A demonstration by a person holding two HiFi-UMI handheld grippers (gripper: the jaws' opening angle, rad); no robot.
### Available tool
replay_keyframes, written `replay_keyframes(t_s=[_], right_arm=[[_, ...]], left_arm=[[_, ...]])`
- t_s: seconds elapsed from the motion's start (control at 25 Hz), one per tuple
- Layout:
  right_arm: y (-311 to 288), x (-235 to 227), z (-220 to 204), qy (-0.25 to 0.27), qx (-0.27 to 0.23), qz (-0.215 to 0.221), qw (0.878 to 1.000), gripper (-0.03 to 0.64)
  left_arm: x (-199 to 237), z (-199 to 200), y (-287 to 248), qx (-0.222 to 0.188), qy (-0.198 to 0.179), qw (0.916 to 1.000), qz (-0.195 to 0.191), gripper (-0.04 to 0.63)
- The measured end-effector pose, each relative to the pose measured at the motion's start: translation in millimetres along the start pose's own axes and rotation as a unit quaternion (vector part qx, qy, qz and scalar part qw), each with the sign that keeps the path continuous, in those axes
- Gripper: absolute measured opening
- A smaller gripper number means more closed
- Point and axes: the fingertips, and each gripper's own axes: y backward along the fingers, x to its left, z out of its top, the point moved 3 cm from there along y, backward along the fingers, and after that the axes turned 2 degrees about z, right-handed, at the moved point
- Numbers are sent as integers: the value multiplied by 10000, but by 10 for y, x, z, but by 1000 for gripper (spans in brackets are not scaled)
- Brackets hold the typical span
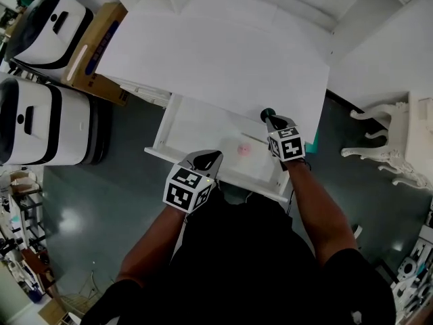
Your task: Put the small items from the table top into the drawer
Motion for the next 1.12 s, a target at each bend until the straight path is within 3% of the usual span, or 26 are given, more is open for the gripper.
replay_keyframes(t_s=[0.24, 0.68, 1.12], right_arm=[[192, 280, -402, 144, 124, 321, 9993, 27], [-8, 481, -1411, 612, 1246, 543, 9888, 28], [-293, 436, -1763, 753, 1869, 552, 9779, 28]], left_arm=[[-82, 12, -26, 61, -126, 9999, -96, 3], [-219, -99, -65, 241, -217, 9993, -166, 3], [-250, -163, -11, 376, -245, 9990, -73, 4]])
